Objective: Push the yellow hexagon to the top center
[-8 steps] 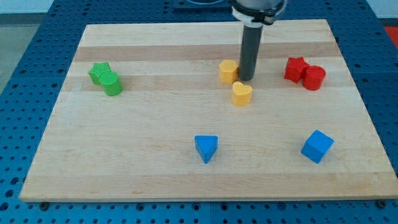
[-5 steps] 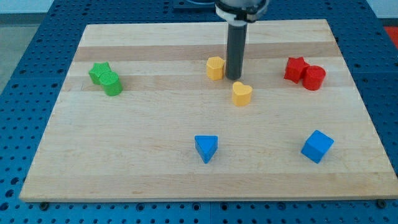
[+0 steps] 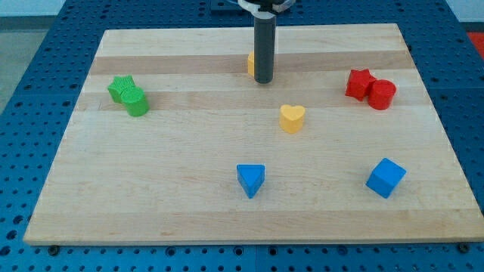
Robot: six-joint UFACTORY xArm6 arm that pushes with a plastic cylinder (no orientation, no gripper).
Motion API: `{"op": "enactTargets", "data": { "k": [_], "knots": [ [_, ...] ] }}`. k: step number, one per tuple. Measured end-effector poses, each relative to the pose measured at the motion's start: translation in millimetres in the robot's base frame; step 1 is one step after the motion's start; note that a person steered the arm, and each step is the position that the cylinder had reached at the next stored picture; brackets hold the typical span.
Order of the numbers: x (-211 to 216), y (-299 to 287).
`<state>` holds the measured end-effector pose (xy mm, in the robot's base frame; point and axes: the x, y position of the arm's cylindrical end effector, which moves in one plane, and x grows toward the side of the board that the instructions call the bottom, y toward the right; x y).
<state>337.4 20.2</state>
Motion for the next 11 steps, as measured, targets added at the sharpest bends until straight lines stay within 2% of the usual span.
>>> {"op": "enactTargets", "data": {
  "k": [2, 10, 11],
  "knots": [
    [-29, 0],
    [-62, 2],
    [-61, 23]
  ]
}}
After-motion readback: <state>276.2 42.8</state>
